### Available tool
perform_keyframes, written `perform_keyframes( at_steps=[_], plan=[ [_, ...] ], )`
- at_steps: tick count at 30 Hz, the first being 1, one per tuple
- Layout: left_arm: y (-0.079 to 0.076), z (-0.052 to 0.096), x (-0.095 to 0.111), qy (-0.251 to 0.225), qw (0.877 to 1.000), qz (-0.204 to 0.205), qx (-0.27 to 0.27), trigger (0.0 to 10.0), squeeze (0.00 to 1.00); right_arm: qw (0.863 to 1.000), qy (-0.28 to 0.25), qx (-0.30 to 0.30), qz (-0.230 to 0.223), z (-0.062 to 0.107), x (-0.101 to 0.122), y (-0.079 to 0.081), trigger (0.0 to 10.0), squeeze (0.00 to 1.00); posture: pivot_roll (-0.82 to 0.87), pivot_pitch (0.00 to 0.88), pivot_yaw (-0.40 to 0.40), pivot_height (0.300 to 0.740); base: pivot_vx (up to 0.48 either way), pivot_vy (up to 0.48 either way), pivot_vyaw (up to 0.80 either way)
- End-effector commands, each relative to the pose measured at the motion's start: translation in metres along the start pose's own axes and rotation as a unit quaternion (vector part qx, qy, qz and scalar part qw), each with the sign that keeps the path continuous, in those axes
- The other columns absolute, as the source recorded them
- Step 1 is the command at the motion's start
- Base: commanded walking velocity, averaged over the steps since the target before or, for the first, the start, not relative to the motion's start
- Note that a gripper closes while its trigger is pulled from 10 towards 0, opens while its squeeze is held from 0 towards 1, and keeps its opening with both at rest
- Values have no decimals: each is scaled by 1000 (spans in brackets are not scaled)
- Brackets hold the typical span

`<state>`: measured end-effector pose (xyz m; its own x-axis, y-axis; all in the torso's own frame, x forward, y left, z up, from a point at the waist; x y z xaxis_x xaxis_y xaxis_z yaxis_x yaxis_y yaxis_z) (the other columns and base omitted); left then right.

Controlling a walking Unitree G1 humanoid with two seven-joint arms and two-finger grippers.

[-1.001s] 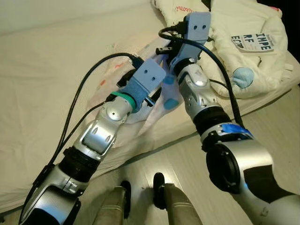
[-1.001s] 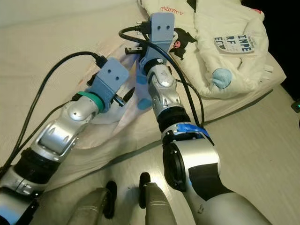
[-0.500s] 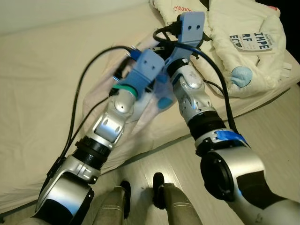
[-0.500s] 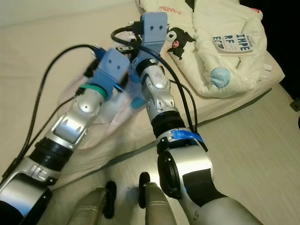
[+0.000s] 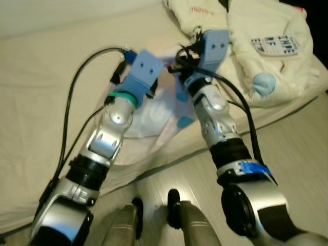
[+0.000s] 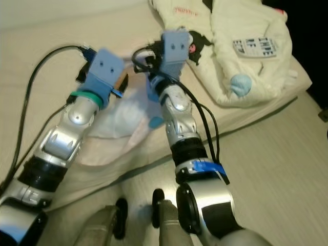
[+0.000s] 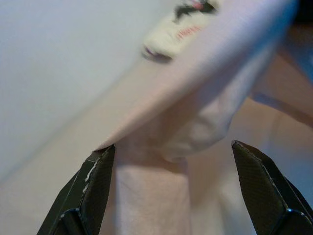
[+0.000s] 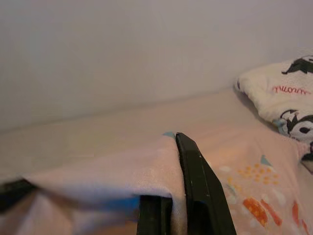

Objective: Clean up the room

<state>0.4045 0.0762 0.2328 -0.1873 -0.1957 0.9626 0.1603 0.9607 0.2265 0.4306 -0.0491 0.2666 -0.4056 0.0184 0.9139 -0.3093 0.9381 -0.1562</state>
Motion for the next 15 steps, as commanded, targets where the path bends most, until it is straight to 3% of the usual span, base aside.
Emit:
perform_keyframes(
  at_steps=[1,5,10,11,15],
  plan=[
    [-7,2,-1,0,1000,-1,-13,10000,0,1000,-17,2,-4,-1,9,2,10000,0,-34,229,49,740,0,0,0],
    [-46,4,6,-2,997,41,-71,10000,0,999,-30,35,-13,-4,19,17,10000,0,-34,223,44,740,0,0,0],
    [-58,5,12,-7,994,65,-93,10000,0,998,-30,57,-24,-5,20,26,10000,0,-34,223,44,740,0,0,0],
    [-60,3,18,-22,995,55,-82,10000,0,995,-31,85,-35,-4,22,38,10000,0,-34,223,41,740,0,0,0],
    [-55,0,19,-26,997,43,-54,10000,0,994,-33,100,-40,-2,24,46,10000,0,-35,224,40,740,0,0,0]
  ],
)
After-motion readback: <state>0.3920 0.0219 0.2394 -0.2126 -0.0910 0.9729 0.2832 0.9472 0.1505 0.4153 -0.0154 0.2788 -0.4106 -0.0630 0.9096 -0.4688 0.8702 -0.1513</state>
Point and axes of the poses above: a point about 5 cm out from each wrist's last joint towards the gripper, its own z axis pointing back from the gripper into the wrist, its own x axis along the axis of the wrist's last joint, y = z × x, the point moved 5 cm from there along -z, pointing out of the wrist towards the gripper, and after that the axes turned 15 degrees about z, right-handed, at the moved point
